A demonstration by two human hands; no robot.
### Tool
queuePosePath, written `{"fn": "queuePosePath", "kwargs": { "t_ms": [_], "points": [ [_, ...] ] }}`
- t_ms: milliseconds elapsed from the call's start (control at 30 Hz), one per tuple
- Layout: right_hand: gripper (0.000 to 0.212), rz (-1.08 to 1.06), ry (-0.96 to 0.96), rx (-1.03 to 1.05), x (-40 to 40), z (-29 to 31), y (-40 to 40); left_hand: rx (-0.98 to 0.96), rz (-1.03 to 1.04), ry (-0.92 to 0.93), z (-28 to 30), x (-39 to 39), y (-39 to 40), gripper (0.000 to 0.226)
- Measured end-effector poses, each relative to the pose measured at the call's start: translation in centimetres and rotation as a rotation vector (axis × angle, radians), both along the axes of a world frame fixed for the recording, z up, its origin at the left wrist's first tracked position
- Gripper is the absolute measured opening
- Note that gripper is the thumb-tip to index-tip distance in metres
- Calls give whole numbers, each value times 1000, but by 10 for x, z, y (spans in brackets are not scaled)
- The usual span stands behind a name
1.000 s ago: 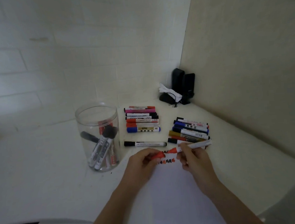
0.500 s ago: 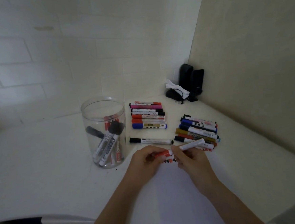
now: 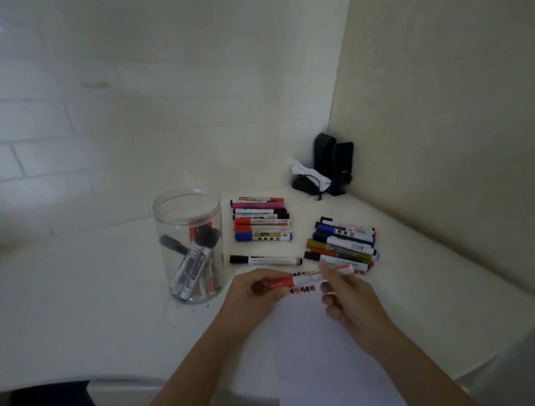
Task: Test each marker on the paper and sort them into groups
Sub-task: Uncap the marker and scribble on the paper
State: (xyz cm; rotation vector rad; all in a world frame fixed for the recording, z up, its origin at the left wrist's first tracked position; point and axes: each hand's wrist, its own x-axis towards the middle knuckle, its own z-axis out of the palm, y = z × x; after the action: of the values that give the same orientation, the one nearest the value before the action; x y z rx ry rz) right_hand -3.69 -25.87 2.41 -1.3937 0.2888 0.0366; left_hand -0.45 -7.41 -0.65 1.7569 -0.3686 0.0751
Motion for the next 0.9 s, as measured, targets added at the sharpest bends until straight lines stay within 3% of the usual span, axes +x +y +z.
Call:
{"fn": "queuePosePath", "kwargs": {
  "t_ms": [67,167,267,467,733,900],
  "points": [
    [21,-4,0,61,-6,5,-15,-98,31,76,4,-10,5,24],
    [19,106,-12,-17,-15,5,-22,-258,45,100,16,-25,8,27],
    [19,210,-68,-198,-20,12,-14,-443,84,30,36,-31,6,34],
    [15,204,-280,-306,-11,37,33,-537,255,-175,80,-33,8,26],
    [18,135,-527,-286,21,84,90,-465,462,-416,166,-24,65,22],
    [8,76,-403,-446,34,55,79,-253,728,-522,179,-11,104,23]
  ]
}}
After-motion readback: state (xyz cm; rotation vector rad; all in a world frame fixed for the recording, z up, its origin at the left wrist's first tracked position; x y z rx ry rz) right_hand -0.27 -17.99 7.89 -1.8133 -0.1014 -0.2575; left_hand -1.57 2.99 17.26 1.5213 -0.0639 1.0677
